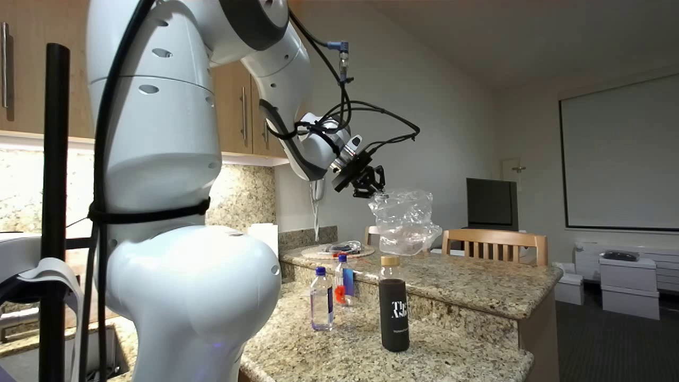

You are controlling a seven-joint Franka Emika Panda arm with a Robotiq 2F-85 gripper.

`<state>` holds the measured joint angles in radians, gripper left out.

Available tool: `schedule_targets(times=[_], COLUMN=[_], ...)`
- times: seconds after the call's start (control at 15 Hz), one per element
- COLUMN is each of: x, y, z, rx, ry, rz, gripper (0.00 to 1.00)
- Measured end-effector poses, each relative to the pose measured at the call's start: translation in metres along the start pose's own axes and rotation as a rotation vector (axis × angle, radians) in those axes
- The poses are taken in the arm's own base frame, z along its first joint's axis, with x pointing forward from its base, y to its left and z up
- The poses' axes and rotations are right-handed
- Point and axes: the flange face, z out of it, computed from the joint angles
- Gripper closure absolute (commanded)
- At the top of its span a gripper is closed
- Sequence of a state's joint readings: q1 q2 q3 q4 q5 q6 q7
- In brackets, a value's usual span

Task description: Remove the plastic around the bottle

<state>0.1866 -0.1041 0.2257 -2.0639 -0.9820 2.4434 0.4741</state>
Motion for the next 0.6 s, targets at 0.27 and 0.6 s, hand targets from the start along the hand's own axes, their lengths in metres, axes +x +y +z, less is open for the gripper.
schedule_targets(times=[0.27, 0.6], x=[0.004, 0.012], y=[0.002, 0.008], z=[-0.001, -0.003], rx=[0.001, 0.067], ry=[0.004, -0.017], rz=[0.008, 0.045], gripper=[0.9, 0.9])
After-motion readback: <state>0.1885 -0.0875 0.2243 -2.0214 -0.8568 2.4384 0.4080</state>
